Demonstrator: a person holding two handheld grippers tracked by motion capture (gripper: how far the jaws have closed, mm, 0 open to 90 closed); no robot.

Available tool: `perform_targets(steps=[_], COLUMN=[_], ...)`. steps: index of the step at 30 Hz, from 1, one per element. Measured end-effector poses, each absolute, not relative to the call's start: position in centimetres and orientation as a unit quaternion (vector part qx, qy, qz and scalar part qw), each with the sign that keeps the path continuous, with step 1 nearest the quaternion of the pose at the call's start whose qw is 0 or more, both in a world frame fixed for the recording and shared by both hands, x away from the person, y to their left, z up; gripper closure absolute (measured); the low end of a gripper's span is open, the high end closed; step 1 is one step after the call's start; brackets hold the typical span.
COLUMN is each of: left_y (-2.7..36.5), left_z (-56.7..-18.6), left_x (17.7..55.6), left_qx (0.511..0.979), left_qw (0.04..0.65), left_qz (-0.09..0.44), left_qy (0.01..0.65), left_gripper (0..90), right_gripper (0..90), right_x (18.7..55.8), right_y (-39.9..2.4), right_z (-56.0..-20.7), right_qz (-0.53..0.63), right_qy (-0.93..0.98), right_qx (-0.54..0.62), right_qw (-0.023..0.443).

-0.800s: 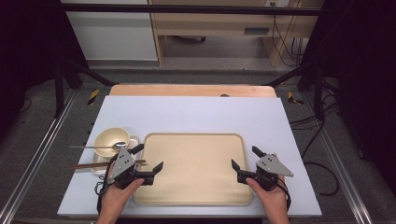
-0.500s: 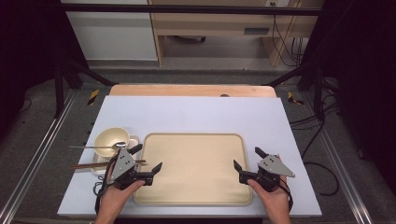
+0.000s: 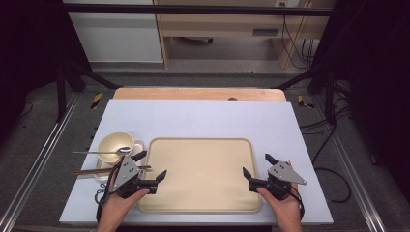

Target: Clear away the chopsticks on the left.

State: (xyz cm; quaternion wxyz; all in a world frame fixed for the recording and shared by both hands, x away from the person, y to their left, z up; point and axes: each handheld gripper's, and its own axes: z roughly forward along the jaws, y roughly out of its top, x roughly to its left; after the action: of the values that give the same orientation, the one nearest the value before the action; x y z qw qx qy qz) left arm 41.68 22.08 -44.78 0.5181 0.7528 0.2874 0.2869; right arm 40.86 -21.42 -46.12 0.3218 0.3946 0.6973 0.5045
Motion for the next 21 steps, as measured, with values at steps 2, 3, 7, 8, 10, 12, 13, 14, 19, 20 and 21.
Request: perform_targets(steps=[2,3,7,8,10,12,13,14,19,20,21], left_y=[22.18,22.22,22.32,22.36,22.45,22.55,22.62,22.65,22.75,22.75,22.76], left_z=[-44.86,-44.88,-44.88,-44.88,-44.88,-44.92,-44.92,-44.94,-44.92,-44.92,-44.93], left_x=[41.69,41.71,41.72,41.72,41.77,41.85,41.88,41.90,41.90,41.90,41.91], left_qx=[0.751,0.750,0.751,0.750,0.749,0.747,0.748,0.747,0.744,0.744,0.745], left_qw=[0.520,0.522,0.519,0.520,0.520,0.521,0.519,0.520,0.521,0.520,0.520], left_qz=[0.285,0.285,0.288,0.289,0.290,0.291,0.292,0.292,0.295,0.295,0.295], left_qy=[0.290,0.290,0.289,0.290,0.291,0.294,0.293,0.295,0.297,0.297,0.297], left_gripper=[5.8,5.8,5.8,5.8,5.8,5.8,5.8,5.8,5.8,5.8,5.8], right_gripper=[8.2,8.2,8.1,8.0,8.0,8.0,8.0,8.0,7.7,7.5,7.4], right_x=[40.88,40.86,40.81,40.81,40.80,40.81,40.81,40.80,40.77,40.77,40.77], right_y=[-21.34,-21.29,-21.15,-21.12,-21.11,-21.15,-21.17,-21.19,-21.35,-21.39,-21.40], right_z=[-46.11,-46.10,-46.15,-46.14,-46.12,-46.07,-46.03,-46.00,-45.93,-45.92,-45.91], right_qz=[0.503,0.501,0.496,0.495,0.494,0.491,0.489,0.488,0.490,0.491,0.492], right_qy=[0.699,0.700,0.706,0.706,0.706,0.708,0.710,0.710,0.706,0.707,0.707], right_qx=[0.394,0.393,0.392,0.392,0.392,0.393,0.393,0.394,0.396,0.395,0.394], right_qw=[0.322,0.323,0.320,0.320,0.321,0.322,0.321,0.321,0.323,0.322,0.322])
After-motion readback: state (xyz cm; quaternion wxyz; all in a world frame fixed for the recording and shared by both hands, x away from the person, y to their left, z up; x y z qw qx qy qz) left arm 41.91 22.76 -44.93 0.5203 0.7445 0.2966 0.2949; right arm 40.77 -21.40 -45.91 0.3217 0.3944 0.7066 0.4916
